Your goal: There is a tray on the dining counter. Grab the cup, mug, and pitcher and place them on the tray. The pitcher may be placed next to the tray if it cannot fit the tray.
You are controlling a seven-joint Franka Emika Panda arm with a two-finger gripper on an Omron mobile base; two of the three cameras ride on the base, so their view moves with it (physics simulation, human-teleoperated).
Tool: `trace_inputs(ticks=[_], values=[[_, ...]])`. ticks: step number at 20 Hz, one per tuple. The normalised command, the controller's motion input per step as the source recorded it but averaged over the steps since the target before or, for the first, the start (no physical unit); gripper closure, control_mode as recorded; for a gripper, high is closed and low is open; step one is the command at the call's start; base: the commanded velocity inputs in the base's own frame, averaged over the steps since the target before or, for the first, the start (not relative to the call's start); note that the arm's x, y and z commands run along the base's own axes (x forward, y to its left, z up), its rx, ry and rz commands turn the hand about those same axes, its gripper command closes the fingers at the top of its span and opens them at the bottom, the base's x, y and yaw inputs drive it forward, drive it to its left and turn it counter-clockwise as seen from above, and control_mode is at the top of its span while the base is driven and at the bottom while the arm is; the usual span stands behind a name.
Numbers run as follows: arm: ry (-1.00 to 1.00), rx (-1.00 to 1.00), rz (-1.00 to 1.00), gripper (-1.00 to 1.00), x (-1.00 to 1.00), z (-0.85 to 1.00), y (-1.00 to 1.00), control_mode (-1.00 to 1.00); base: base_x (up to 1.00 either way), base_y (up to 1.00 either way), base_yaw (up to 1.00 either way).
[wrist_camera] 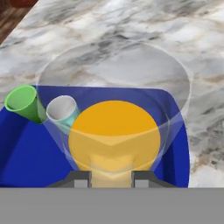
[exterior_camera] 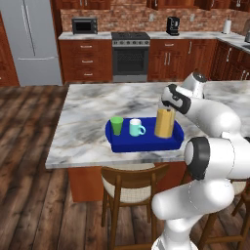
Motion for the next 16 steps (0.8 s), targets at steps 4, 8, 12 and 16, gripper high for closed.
trace_inputs(ticks=[4,8,12,16], values=[[0.0,0.0,0.0,1.0,0.04,-0.18,0.0,-1.0,0.0,0.0,0.0],[-0.03,0.0,0.0,1.0,0.06,-0.21,0.0,-1.0,0.0,0.0,0.0],[-0.05,0.0,0.0,1.0,0.08,-0.2,0.0,-1.0,0.0,0.0,0.0],[-0.09,0.0,0.0,1.0,0.12,-0.01,0.0,-1.0,0.0,0.0,0.0]])
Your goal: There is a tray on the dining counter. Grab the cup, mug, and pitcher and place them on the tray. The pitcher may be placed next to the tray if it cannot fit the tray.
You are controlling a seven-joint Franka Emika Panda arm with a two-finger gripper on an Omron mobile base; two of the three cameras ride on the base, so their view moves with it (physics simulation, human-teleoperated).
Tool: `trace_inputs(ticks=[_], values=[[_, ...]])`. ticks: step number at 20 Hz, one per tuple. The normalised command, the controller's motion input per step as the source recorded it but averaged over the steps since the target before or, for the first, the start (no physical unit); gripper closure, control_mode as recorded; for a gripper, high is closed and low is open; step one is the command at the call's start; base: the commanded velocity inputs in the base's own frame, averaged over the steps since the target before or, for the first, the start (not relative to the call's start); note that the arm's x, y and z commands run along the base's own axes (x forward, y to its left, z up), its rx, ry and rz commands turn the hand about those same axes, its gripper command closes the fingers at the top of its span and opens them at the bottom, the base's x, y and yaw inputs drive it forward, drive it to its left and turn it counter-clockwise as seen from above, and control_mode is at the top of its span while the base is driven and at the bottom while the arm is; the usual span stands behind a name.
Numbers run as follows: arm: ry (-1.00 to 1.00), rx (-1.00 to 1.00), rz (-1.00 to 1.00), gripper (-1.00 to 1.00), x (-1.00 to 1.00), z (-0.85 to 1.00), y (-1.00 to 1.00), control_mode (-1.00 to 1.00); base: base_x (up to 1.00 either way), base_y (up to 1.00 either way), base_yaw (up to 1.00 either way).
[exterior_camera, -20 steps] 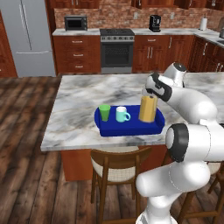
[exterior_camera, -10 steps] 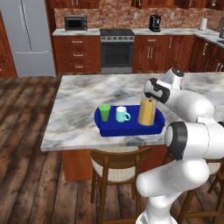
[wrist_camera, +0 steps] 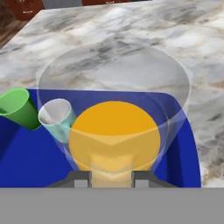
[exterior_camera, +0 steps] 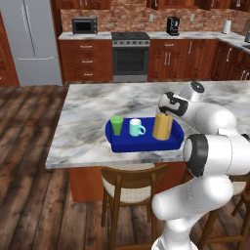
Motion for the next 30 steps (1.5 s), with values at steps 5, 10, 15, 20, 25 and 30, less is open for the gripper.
trace_inputs(ticks=[5,10,15,20,25,30], values=[[-0.03,0.0,0.0,1.0,0.32,0.0,0.0,-1.0,0.0,0.0,0.0],[0.0,0.0,0.0,1.0,0.24,-0.03,0.0,-1.0,0.0,0.0,0.0],[0.0,0.0,0.0,1.0,0.01,-0.12,0.0,-1.0,0.0,0.0,0.0],[-0.01,0.0,0.0,1.0,0.0,-0.16,0.0,-1.0,0.0,0.0,0.0],[-0.01,0.0,0.0,1.0,0.0,-0.14,0.0,-1.0,0.0,0.0,0.0],[-0.04,0.0,0.0,1.0,0.03,-0.13,0.0,-1.0,0.0,0.0,0.0]])
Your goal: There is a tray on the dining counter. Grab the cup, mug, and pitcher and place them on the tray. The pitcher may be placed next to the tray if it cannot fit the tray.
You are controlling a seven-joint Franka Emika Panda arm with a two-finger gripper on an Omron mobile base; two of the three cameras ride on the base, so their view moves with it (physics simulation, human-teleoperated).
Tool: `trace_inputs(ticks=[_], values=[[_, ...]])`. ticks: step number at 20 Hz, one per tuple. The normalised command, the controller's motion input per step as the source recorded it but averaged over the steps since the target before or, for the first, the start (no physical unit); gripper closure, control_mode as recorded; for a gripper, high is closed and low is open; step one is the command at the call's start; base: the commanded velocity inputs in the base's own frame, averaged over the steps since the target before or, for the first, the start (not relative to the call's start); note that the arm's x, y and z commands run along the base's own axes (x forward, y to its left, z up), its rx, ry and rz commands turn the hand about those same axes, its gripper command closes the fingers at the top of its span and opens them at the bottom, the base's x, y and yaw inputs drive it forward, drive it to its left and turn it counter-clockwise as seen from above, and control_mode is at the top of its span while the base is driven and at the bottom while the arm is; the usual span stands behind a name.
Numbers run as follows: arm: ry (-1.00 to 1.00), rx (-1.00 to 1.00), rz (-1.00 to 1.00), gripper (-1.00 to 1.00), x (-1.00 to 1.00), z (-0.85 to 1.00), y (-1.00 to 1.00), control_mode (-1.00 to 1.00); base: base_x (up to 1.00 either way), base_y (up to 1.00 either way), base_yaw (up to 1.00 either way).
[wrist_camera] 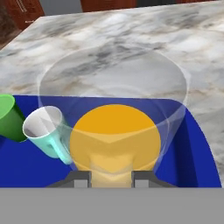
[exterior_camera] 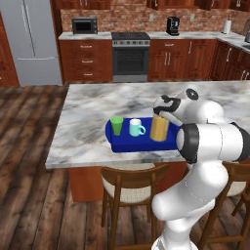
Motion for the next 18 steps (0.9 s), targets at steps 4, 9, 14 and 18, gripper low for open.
trace_inputs(ticks=[4,9,14,18], values=[[-0.05,0.0,0.0,1.0,0.1,0.0,0.0,-1.0,0.0,0.0,0.0],[-0.05,0.0,0.0,1.0,0.16,0.0,0.0,-1.0,0.0,0.0,0.0],[0.0,0.0,0.0,1.0,0.11,-0.03,0.0,-1.0,0.0,0.0,0.0],[0.0,0.0,0.0,1.0,0.12,-0.15,0.0,-1.0,0.0,0.0,0.0]])
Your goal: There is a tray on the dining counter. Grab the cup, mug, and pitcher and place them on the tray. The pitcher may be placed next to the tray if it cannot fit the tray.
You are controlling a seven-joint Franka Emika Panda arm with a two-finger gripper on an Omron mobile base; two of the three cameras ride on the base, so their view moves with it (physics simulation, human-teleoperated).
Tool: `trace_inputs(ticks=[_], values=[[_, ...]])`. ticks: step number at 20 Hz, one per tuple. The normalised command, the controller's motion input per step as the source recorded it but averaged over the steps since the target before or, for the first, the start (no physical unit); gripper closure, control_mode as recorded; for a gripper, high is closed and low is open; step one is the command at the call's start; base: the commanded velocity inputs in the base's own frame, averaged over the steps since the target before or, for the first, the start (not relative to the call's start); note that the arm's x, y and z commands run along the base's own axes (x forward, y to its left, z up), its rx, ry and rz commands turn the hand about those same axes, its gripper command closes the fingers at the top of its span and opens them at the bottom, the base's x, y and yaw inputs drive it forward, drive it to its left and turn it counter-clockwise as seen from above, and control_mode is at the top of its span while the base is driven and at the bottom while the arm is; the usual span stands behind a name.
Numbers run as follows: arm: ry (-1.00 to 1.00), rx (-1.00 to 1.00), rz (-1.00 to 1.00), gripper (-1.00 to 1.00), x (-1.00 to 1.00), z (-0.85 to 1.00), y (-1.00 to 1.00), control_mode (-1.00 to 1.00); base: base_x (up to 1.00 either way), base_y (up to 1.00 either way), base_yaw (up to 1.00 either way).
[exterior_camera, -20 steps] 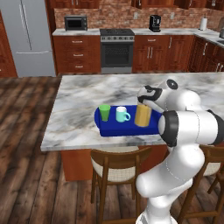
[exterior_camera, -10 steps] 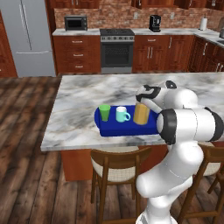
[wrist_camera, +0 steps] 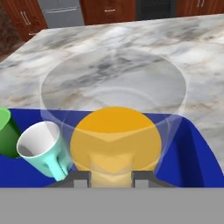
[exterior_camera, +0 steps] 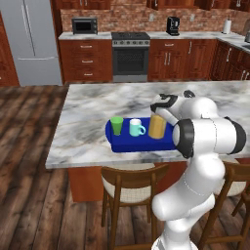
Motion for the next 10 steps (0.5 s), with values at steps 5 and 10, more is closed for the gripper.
trace_inputs(ticks=[5,10], values=[[0.0,0.0,0.0,1.0,0.08,-0.11,0.0,-1.0,0.0,0.0,0.0],[0.0,0.0,0.0,1.0,0.0,0.0,0.0,-1.0,0.0,0.0,0.0]])
